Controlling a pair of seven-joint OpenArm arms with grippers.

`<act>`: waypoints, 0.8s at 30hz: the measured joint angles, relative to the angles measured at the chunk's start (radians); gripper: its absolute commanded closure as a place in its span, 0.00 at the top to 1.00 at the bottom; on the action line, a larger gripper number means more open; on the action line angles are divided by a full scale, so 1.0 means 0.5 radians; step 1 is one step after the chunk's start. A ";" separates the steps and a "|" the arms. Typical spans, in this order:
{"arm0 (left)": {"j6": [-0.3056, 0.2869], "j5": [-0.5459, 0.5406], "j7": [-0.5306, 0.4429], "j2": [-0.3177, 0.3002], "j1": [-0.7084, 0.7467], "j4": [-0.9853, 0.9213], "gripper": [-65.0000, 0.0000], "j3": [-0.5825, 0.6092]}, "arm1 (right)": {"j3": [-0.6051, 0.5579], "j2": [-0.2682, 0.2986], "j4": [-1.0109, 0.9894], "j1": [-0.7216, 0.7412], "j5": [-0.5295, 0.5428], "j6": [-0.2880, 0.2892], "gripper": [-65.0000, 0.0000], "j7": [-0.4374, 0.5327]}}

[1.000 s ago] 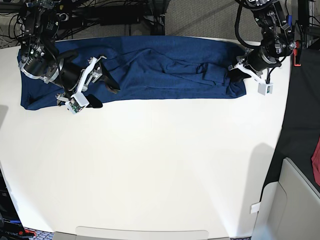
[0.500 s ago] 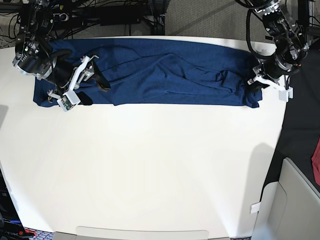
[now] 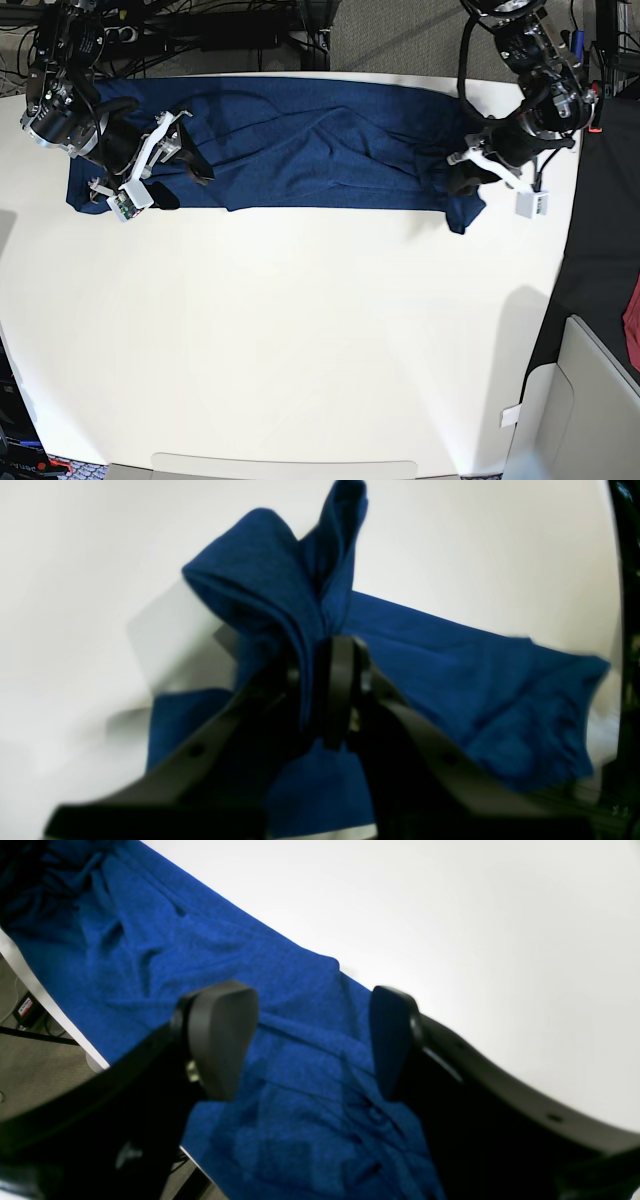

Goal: Fold the T-shirt properly
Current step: 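Fold the shirt end with the left gripper toward the right gripper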

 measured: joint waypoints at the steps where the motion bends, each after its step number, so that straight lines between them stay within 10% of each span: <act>1: 0.002 0.000 -0.005 0.021 -0.006 0.010 0.00 0.065 | 0.013 -0.004 0.000 0.002 0.001 0.002 0.56 -0.001; 24: -0.007 0.005 -0.002 0.246 0.033 0.037 0.00 0.968 | 0.390 0.046 0.000 -0.031 0.000 0.000 0.56 -0.002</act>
